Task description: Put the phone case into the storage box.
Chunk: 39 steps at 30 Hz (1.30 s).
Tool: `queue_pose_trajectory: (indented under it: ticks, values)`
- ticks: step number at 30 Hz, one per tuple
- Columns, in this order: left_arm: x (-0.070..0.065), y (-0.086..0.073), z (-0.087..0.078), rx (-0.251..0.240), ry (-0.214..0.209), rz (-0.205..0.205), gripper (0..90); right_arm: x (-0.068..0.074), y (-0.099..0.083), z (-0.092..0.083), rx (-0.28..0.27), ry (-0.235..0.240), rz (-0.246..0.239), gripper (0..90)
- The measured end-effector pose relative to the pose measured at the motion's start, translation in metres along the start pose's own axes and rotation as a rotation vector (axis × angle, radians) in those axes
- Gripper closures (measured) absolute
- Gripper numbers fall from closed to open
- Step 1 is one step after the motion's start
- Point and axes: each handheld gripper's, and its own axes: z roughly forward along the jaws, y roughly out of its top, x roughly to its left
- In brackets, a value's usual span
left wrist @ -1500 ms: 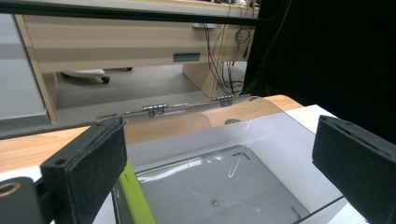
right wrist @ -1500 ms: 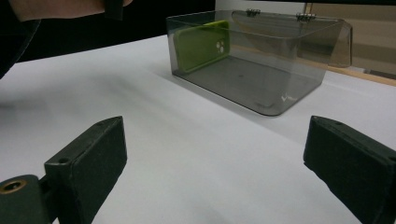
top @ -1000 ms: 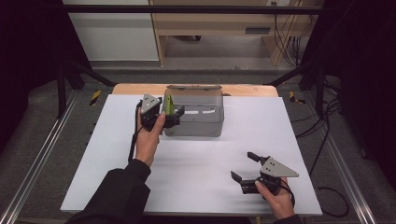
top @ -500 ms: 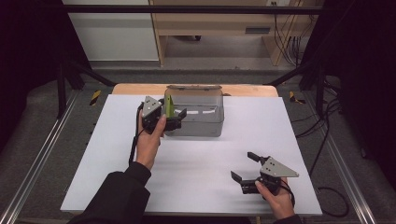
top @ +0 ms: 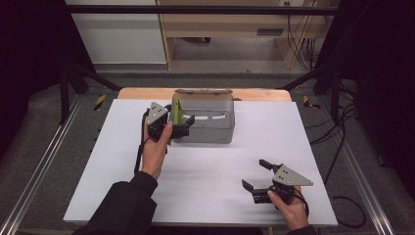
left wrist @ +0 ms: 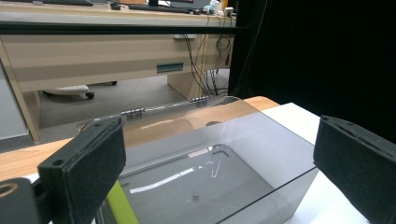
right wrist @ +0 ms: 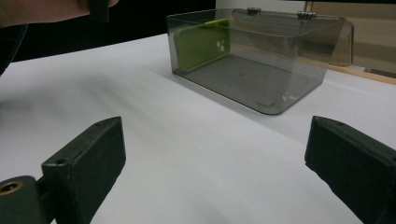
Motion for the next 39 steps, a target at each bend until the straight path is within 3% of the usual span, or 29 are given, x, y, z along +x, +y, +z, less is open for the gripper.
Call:
queue_pose_trajectory:
  ticks: [23,34,39]
  values:
    - [-0.003,-0.027,-0.021,-0.024,0.018,0.038,2.2,0.001,0.0,0.001,0.005,0.004,0.001,5.1]
    - [-0.007,-0.042,-0.032,-0.024,-0.001,0.047,2.0,0.002,-0.001,0.002,0.011,0.006,0.0,5.0]
    - [-0.012,-0.044,-0.034,-0.029,-0.029,0.048,2.1,0.003,-0.001,0.003,0.014,0.006,-0.001,5.0]
